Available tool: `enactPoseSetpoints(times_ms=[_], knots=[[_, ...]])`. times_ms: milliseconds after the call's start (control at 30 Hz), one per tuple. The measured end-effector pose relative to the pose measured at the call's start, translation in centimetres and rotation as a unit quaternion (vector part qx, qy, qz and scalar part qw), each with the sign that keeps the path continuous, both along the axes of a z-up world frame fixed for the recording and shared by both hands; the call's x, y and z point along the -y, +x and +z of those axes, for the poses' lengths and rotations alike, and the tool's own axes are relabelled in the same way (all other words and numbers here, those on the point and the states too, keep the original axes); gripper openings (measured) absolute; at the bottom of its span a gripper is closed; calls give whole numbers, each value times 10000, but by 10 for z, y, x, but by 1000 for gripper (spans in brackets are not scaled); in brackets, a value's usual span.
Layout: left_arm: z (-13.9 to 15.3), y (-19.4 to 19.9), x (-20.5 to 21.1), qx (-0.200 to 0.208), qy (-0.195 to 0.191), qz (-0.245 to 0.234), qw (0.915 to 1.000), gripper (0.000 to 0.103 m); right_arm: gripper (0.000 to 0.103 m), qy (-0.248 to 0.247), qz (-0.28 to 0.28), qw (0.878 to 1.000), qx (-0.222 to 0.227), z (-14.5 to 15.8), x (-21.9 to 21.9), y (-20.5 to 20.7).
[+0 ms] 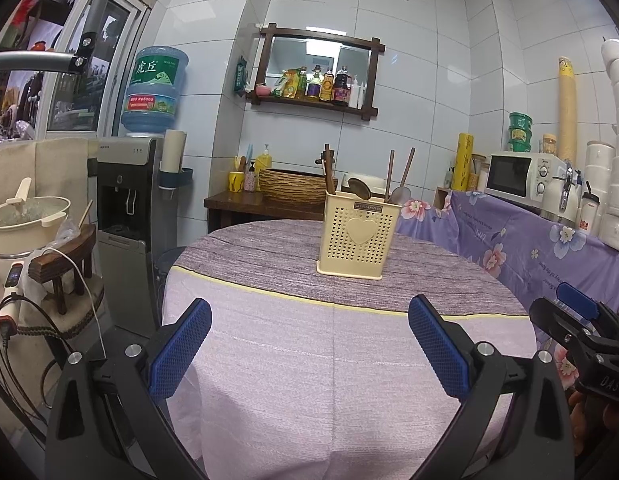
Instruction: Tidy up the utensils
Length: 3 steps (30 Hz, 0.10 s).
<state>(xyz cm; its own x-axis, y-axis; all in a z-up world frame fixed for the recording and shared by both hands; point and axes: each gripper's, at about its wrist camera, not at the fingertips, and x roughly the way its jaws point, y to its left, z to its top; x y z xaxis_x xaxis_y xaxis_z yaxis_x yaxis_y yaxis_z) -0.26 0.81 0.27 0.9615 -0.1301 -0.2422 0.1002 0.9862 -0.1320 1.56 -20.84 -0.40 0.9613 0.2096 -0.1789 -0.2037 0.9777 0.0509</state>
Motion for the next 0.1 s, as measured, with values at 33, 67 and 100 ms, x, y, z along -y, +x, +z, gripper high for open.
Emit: enactPoseSetpoints(times_ms=[33,67,100], knots=[[0,0,0,-1,1,-4,10000,98,97,2,-1,10000,-6,-1,0,0],[0,0,1,1,6,4,10000,98,97,3,0,10000,-12,-2,-1,0],[0,0,1,3,13,17,10000,98,97,5,2,10000,-18,-3,-1,0]])
